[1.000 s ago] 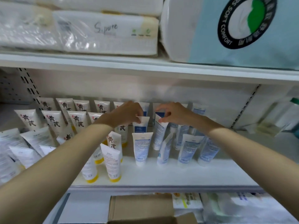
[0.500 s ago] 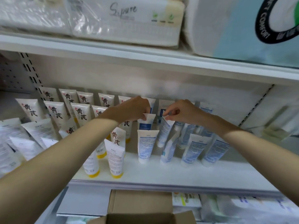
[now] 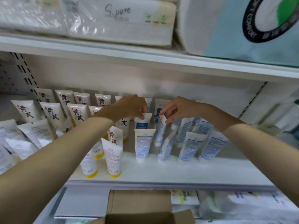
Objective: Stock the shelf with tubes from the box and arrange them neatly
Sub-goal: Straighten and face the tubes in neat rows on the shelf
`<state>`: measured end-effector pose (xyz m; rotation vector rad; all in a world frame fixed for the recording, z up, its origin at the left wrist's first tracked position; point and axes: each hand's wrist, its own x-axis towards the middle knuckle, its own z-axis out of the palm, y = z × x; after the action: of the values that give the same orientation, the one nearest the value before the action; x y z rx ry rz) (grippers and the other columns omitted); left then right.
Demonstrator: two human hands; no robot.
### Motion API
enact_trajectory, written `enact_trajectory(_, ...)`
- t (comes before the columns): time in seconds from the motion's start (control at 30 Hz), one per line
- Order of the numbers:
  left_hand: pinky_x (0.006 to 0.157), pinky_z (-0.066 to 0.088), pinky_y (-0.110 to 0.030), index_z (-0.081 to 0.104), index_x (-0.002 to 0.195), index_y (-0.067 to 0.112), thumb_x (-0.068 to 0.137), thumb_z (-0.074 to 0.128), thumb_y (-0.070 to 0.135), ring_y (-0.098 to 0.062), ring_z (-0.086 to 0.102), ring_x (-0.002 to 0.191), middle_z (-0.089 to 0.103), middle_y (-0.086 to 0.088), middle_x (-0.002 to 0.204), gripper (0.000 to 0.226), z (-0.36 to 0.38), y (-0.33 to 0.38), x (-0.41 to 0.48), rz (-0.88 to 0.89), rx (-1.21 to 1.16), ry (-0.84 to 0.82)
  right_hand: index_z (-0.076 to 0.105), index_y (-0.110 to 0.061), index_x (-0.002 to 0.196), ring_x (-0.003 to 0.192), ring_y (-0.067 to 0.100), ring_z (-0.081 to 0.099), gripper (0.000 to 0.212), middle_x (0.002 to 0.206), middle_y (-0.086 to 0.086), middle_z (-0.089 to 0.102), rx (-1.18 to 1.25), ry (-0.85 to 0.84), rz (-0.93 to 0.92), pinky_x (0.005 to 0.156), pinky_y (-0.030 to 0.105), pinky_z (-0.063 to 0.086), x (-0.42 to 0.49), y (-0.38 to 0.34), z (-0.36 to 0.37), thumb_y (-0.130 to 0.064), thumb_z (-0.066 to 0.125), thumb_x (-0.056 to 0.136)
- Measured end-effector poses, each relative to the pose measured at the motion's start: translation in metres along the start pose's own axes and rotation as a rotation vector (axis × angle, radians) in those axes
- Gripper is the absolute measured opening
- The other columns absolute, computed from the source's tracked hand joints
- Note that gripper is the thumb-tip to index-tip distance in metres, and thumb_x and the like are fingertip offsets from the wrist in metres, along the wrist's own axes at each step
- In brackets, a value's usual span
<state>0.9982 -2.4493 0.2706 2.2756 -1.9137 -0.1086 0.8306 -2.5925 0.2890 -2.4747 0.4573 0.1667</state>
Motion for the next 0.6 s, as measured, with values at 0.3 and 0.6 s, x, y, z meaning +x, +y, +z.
enact_trajectory(0.3, 0.083, 0.042, -0.023, 0.07, 0.106, 0.012, 0.088, 0.063, 0.025, -0.017, 0.063, 0.095, 0.068, -0.003, 0.111, 0.024, 0.0, 0.004, -0.001, -0.051, -0.149, -0.013, 0.076, -0.014, 0.085, 0.074, 0.011, 0.047, 0.026, 0.08, 0.001, 0.056, -0.178, 0.271, -0.076, 0.067, 0.027, 0.039, 0.004, -0.005, 0.014, -0.036, 0.078, 0.071)
enact_trajectory(0.6, 0.086, 0.043, -0.025, 0.071, 0.106, 0.009, 0.087, 0.064, 0.023, -0.018, 0.063, 0.092, 0.069, -0.006, 0.108, 0.025, 0.0, 0.003, 0.001, -0.093, -0.184, -0.007, 0.074, -0.012, 0.097, 0.081, 0.018, 0.062, 0.021, 0.085, -0.005, 0.067, -0.205, 0.132, -0.011, 0.072, 0.026, 0.046, 0.015, 0.001, 0.006, -0.017, 0.076, 0.076)
